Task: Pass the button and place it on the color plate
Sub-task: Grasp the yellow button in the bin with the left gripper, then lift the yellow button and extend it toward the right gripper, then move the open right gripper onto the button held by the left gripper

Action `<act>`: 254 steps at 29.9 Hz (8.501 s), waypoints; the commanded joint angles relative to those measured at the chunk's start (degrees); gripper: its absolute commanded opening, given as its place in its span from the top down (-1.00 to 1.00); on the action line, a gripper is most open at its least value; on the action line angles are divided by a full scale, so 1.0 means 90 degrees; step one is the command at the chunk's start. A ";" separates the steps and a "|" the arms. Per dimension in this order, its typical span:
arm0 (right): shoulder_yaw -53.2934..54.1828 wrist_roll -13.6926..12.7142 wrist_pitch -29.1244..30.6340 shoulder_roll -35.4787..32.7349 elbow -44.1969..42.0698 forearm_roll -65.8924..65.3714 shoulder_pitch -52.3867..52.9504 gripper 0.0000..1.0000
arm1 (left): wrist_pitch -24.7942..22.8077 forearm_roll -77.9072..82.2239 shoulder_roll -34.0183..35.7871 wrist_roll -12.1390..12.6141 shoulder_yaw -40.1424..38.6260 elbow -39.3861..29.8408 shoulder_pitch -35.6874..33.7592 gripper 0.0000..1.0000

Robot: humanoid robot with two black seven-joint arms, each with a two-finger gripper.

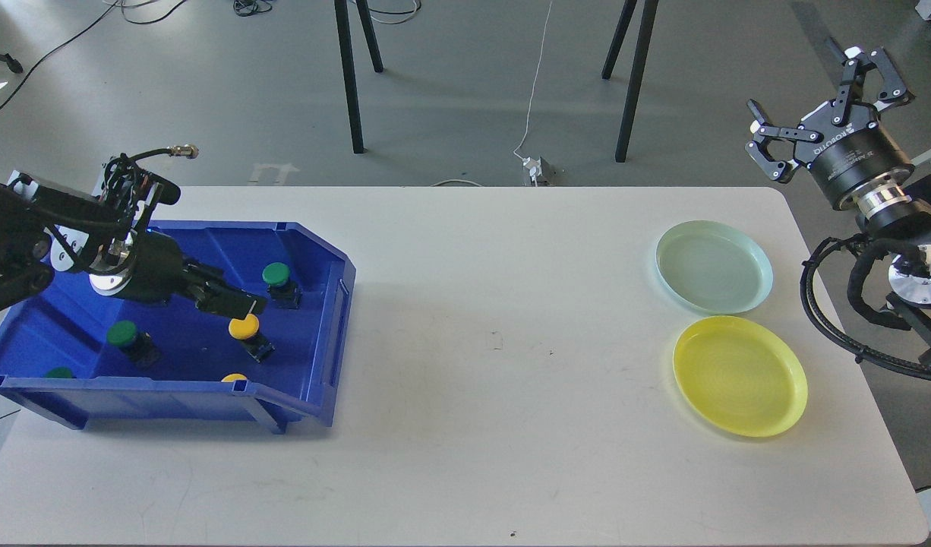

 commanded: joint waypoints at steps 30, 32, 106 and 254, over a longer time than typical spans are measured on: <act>0.0010 0.0009 0.0000 -0.0090 -0.0047 0.0000 -0.0236 -0.98 | 0.0174 -0.0001 -0.0760 0.0001 -0.0002 0.0805 0.0654 -0.87; 0.0010 0.0009 0.0000 -0.0109 -0.0047 0.0000 -0.0246 -0.98 | 0.0174 -0.0001 -0.0760 0.0001 -0.0002 0.0805 0.0663 -0.87; -0.0156 -0.0497 0.0000 -0.0346 0.2570 -0.1699 -0.1603 -0.98 | 0.1600 -0.4317 -0.0992 0.0001 -0.1281 -0.2409 -0.0363 0.83; -0.1728 -0.0997 0.0000 0.0291 0.3566 0.0010 -0.0470 -0.47 | 0.1825 -0.4347 -0.1844 0.0001 -0.1389 -0.1617 0.0234 0.80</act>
